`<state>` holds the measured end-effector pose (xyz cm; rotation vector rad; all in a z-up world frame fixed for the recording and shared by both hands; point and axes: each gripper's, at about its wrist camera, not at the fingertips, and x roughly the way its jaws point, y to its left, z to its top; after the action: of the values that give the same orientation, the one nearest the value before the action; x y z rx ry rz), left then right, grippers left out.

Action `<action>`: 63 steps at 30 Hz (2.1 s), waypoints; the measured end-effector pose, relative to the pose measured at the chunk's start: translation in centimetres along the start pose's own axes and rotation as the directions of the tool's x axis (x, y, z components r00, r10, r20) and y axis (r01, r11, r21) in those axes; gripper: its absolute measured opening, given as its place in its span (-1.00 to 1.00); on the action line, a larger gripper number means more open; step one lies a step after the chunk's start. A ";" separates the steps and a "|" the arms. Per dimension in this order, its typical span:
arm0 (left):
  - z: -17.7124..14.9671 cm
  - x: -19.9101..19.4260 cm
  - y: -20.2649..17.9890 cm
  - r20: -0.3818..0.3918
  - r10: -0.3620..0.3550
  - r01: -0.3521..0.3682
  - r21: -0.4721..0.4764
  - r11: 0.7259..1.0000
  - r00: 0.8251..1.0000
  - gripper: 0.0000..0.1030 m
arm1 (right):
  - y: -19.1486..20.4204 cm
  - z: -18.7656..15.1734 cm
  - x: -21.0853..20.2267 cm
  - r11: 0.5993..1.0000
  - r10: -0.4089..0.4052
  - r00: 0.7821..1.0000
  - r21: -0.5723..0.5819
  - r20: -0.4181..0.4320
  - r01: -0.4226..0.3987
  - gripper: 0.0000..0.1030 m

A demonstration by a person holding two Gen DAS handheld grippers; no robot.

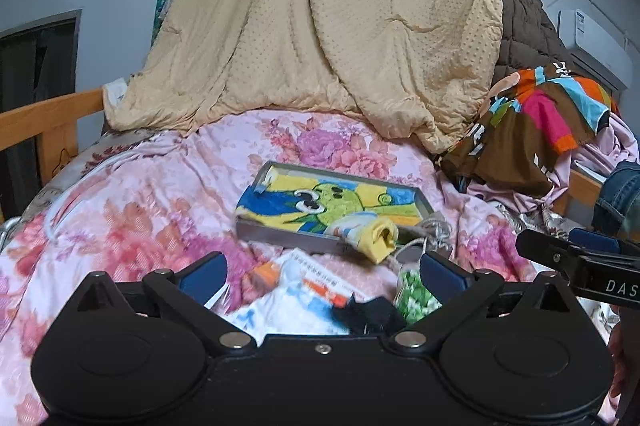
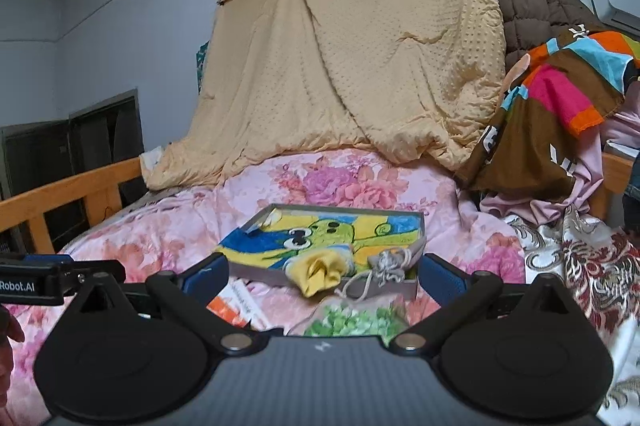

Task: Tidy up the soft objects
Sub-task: 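Move both open tools back over the pile of items, then grasp the white fuzzy sock with the left tool while the right tool approaches the grey mask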

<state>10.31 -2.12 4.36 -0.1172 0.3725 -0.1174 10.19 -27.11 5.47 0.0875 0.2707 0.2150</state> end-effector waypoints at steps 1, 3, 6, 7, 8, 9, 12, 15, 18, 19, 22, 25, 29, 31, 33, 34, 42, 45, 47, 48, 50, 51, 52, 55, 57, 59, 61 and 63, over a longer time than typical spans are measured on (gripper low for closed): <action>-0.3 -0.4 0.2 -0.002 0.003 -0.003 -0.005 1.000 1.000 0.98 | 0.2 -0.2 -0.2 1.000 0.004 1.000 0.000 -0.003 -0.004 1.00; -0.6 -0.9 0.7 -0.004 0.006 -0.007 -0.016 1.000 1.000 0.98 | 0.6 -0.6 -0.8 1.000 -0.003 1.000 0.002 0.003 0.003 1.00; -0.8 -2.2 1.3 0.002 0.015 -0.015 -0.024 1.000 1.000 0.98 | 1.0 -1.0 -1.9 0.999 -0.046 0.998 0.000 0.035 0.046 1.00; -1.0 -2.7 1.5 0.007 0.018 -0.018 -0.023 1.000 1.000 0.98 | 1.1 -1.1 -2.2 0.998 -0.059 0.997 -0.001 0.050 0.059 1.00; -1.1 -3.2 1.7 0.011 0.023 -0.022 -0.022 1.000 1.000 0.98 | 1.1 -1.3 -2.6 0.997 -0.078 0.995 -0.007 0.066 0.078 1.00; -1.3 -3.7 1.9 0.013 0.027 -0.027 -0.022 0.999 1.000 0.98 | 1.2 -1.4 -2.8 0.996 -0.091 0.993 -0.013 0.074 0.092 1.00; -2.0 -4.7 2.7 -0.014 0.043 -0.044 -0.043 0.998 0.999 0.98 | 1.3 -1.8 -3.5 0.993 -0.113 0.991 -0.016 0.077 0.115 1.00; -2.8 -5.3 3.4 -0.058 0.053 -0.058 -0.086 0.995 0.997 0.98 | 1.2 -2.3 -4.1 0.995 -0.099 0.994 -0.008 0.048 0.099 1.00; -3.4 -5.6 3.7 -0.102 0.065 -0.074 -0.094 0.993 0.993 0.98 | 1.6 -2.8 -4.4 0.997 -0.073 0.997 -0.015 0.005 0.073 1.00; -3.5 -5.6 3.7 -0.113 0.068 -0.078 -0.088 0.993 0.991 0.98 | 1.7 -3.0 -4.5 0.998 -0.060 0.998 -0.018 -0.014 0.060 1.00; -3.9 -5.7 3.6 -0.150 0.082 -0.091 -0.054 0.994 0.985 0.98 | 2.3 -3.3 -4.3 0.999 -0.009 0.996 -0.034 -0.087 0.006 1.00; -4.5 -5.2 3.4 -0.212 0.097 -0.103 -0.019 0.994 0.972 0.98 | 3.1 -3.8 -3.6 0.998 0.025 0.989 -0.054 -0.148 -0.033 1.00; -4.8 -4.1 3.6 -0.295 0.086 -0.089 0.003 0.996 0.952 0.98 | 4.1 -4.5 -2.8 0.992 0.055 0.975 -0.096 -0.216 -0.077 1.00; -4.8 -3.4 3.8 -0.340 0.066 -0.066 0.011 0.998 0.938 0.98 | 4.6 -4.8 -2.5 0.988 0.068 0.969 -0.117 -0.236 -0.098 1.00; -4.8 -2.7 3.9 -0.387 0.047 -0.044 0.015 0.999 0.921 0.98 | 5.2 -5.0 -2.3 0.984 0.080 0.963 -0.135 -0.256 -0.118 1.00; -4.8 -2.4 4.0 -0.410 0.037 -0.035 0.013 0.999 0.911 0.98 | 5.3 -5.1 -2.1 0.982 0.084 0.961 -0.141 -0.264 -0.125 1.00; -4.3 0.2 5.5 -0.551 -0.024 0.039 0.014 0.999 0.834 0.98 | 6.2 -5.8 -0.9 0.970 0.128 0.934 -0.155 -0.333 -0.188 1.00; -4.1 0.9 6.4 -0.563 -0.030 0.032 -0.006 0.999 0.826 0.98 | 6.5 -6.0 -0.6 0.963 0.153 0.925 -0.158 -0.349 -0.219 1.00; -4.0 1.4 7.2 -0.566 -0.039 0.021 -0.038 0.999 0.823 0.98 | 6.7 -6.0 -0.2 0.958 0.181 0.914 -0.145 -0.364 -0.248 1.00; -3.9 1.6 7.6 -0.570 -0.046 0.016 -0.058 0.998 0.820 0.98 | 7.0 -6.1 0.1 0.954 0.201 0.905 -0.136 -0.375 -0.268 1.00; -3.8 2.1 8.2 -0.578 -0.063 0.010 -0.094 0.996 0.814 0.98 | 7.6 -6.2 1.0 0.941 0.233 0.891 -0.140 -0.390 -0.307 1.00; -3.8 2.4 8.4 -0.581 -0.073 0.010 -0.111 0.994 0.811 0.98 | 8.1 -6.2 1.3 0.937 0.233 0.893 -0.158 -0.386 -0.313 1.00; -3.8 2.8 8.6 -0.581 -0.085 0.010 -0.131 0.991 0.809 0.98 | 8.6 -6.1 1.7 0.928 0.234 0.895 -0.187 -0.379 -0.322 1.00; -3.9 3.8 9.3 -0.577 -0.109 -0.006 -0.194 0.981 0.810 0.98 | 9.8 -6.0 2.9 0.902 0.248 0.899 -0.254 -0.360 -0.350 1.00; -3.9 4.2 9.7 -0.571 -0.114 -0.020 -0.223 0.975 0.813 0.98 | 10.1 -6.1 4.0 0.894 0.256 0.893 -0.261 -0.371 -0.365 1.00; -4.0 4.5 10.0 -0.567 -0.118 -0.028 -0.243 0.970 0.815 0.98 | 9.9 -6.5 4.8 0.900 0.257 0.886 -0.238 -0.387 -0.365 1.00; -4.0 4.8 10.3 -0.566 -0.122 -0.033 -0.255 0.966 0.815 0.98 | 9.5 -6.7 5.3 0.909 0.255 0.876 -0.208 -0.409 -0.362 1.00; -4.0 5.0 10.5 -0.568 -0.126 -0.041 -0.272 0.961 0.813 0.92 | 9.0 -6.9 5.6 0.919 0.239 0.872 -0.190 -0.428 -0.345 1.00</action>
<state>14.41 7.24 -2.57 -0.3686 1.0069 -0.1454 11.79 -16.71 -1.60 -0.1826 0.6354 0.5760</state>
